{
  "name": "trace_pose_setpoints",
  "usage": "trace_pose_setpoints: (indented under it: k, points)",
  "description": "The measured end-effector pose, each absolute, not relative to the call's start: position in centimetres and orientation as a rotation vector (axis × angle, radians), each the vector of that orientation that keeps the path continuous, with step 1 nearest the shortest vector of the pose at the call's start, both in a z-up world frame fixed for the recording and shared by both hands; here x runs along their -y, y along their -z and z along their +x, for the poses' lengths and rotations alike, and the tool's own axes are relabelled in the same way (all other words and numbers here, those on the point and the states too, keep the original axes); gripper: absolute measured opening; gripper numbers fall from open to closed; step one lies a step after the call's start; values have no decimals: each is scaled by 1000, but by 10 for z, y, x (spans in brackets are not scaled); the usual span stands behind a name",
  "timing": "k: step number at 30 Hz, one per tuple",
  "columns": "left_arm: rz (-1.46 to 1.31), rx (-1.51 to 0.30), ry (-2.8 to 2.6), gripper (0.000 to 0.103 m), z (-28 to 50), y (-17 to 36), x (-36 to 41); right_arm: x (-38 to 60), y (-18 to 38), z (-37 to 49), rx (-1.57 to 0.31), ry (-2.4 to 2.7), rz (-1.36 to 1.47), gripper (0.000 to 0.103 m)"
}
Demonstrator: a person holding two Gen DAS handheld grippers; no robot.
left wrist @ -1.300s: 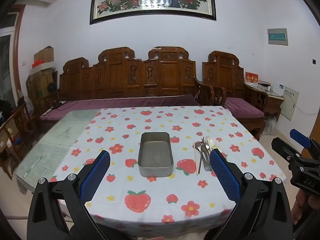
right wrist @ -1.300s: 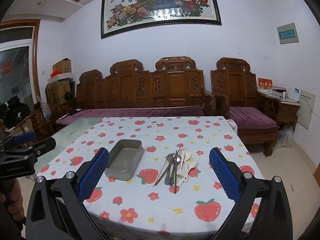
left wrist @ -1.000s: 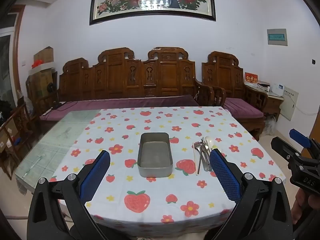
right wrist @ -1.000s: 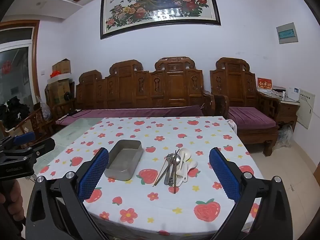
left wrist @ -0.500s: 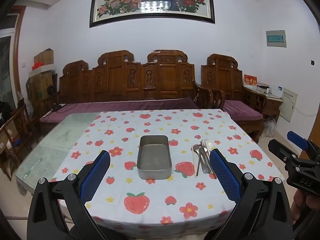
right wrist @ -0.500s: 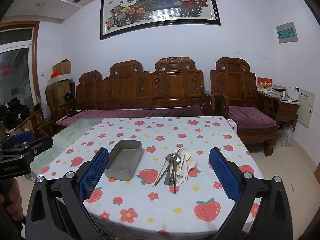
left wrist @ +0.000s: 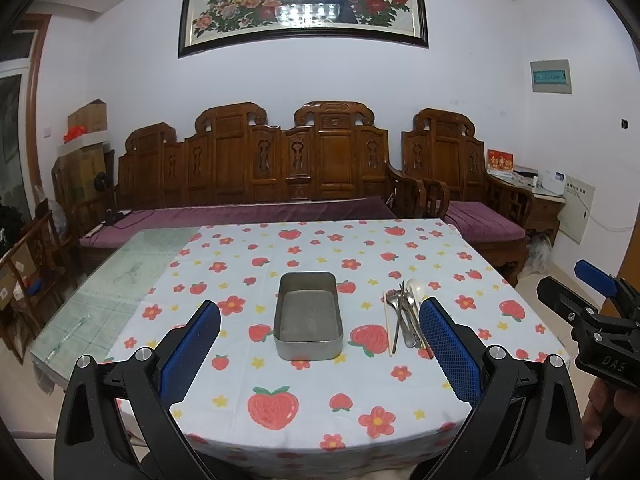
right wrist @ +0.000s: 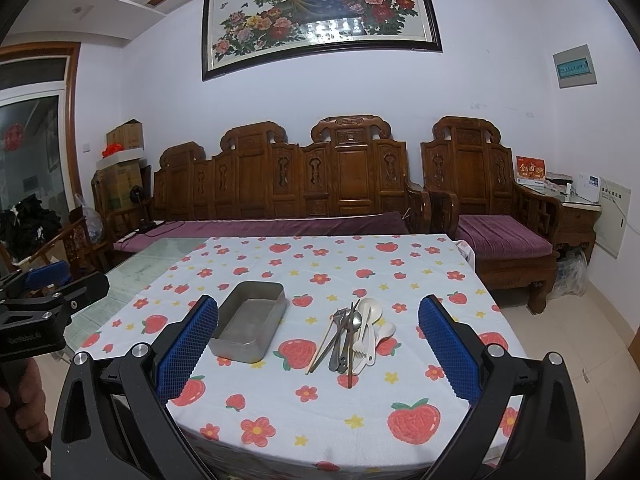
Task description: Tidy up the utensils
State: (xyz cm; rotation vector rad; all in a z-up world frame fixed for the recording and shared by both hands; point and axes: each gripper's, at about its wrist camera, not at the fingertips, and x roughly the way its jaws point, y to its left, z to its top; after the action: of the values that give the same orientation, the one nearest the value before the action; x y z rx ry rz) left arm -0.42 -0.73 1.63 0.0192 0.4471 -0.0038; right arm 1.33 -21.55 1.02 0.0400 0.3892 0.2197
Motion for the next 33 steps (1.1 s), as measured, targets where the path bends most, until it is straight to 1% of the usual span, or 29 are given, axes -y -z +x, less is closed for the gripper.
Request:
trace_pose_setpoints:
  k: [21, 23, 33]
  points:
    - [20, -442, 4, 96, -4, -17, 6, 218, -10, 13, -389, -218, 49, 101]
    - [20, -440, 5, 96, -7, -26, 8, 218, -10, 13, -389, -217, 49, 101]
    - [20, -439, 5, 96, -7, -25, 8, 220, -9, 13, -387, -216, 50, 101]
